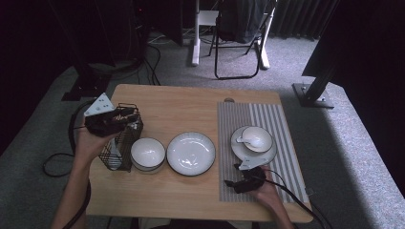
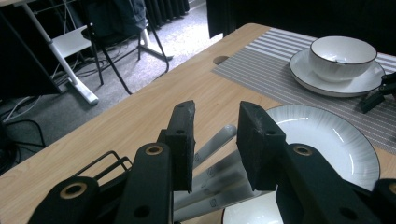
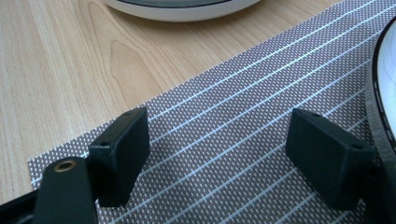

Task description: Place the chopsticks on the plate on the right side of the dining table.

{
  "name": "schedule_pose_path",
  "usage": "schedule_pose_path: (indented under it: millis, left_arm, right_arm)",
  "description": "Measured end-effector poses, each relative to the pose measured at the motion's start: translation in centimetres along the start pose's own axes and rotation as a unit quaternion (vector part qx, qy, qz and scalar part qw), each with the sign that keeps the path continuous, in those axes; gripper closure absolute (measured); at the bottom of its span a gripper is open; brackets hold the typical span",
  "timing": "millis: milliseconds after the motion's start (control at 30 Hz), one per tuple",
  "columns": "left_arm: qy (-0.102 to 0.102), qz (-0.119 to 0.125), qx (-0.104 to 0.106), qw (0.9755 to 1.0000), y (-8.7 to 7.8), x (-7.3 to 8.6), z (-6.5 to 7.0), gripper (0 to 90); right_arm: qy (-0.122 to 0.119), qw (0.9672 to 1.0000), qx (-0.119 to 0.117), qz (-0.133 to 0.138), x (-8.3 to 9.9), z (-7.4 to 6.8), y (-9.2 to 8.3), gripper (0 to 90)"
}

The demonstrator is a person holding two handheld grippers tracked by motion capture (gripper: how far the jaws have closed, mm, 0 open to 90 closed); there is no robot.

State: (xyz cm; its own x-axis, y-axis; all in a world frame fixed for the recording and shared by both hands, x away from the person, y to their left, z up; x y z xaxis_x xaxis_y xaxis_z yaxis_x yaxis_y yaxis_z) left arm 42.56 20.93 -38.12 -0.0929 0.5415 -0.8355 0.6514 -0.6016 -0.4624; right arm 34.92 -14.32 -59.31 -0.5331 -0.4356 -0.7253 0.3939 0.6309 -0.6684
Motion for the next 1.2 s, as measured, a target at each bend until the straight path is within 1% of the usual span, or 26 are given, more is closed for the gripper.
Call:
schedule_pose_path:
  millis: [67, 400, 533, 700, 800, 1067, 1200]
  left_arm:
    - [0.003, -0.003, -0.002, 1.0, 0.1, 0.0, -0.1, 67.7]
    - [0.003, -0.006, -0.003, 1.0, 0.9, 0.0, -0.3, 67.1]
    - [-0.003, -0.003, -0.002, 1.0, 1.1, 0.1, -0.4, 66.4]
    - [-0.004, 0.0, -0.002, 1.0, 1.3, 0.2, -0.6, 65.4]
    - [-0.004, -0.003, -0.004, 1.0, 1.5, 0.2, -0.7, 65.0]
    - [-0.007, -0.007, -0.006, 0.9999, 1.6, 0.5, -0.9, 61.3]
    - [-0.007, -0.008, -0.013, 0.9999, 1.6, 0.6, -1.1, 59.3]
  right_arm:
    - [0.0, 1.0, 0.0, 0.0, 0.0, 0.0, 0.0, 21.2]
    - [-0.001, 1.0, 0.0, 0.0, 0.0, 0.0, 0.0, 21.2]
    - [0.0, 1.0, 0.0, 0.0, 0.0, 0.0, 0.0, 21.2]
    - [-0.001, 1.0, 0.0, 0.0, 0.0, 0.0, 0.0, 21.2]
    - [-0.001, 1.0, 0.0, 0.0, 0.0, 0.0, 0.0, 21.2]
    - [-0.001, 1.0, 0.0, 0.0, 0.0, 0.0, 0.0, 21.2]
    - [-0.001, 1.0, 0.0, 0.0, 0.0, 0.0, 0.0, 21.2]
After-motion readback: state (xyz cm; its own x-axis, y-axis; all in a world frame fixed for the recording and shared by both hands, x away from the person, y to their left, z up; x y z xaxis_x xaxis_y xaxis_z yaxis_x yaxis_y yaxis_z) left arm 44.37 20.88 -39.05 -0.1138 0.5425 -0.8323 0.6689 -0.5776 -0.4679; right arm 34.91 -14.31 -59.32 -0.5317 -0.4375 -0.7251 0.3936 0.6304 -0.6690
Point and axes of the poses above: each handheld gripper's, and its own axes: y roughly forward along the jaws, x roughly out of its underside, z roughly to its right, the point moved 10 cm from there along y, roughly forward along the jaws, and after that the axes turned 10 degrees about y, right-handed, at the moved point
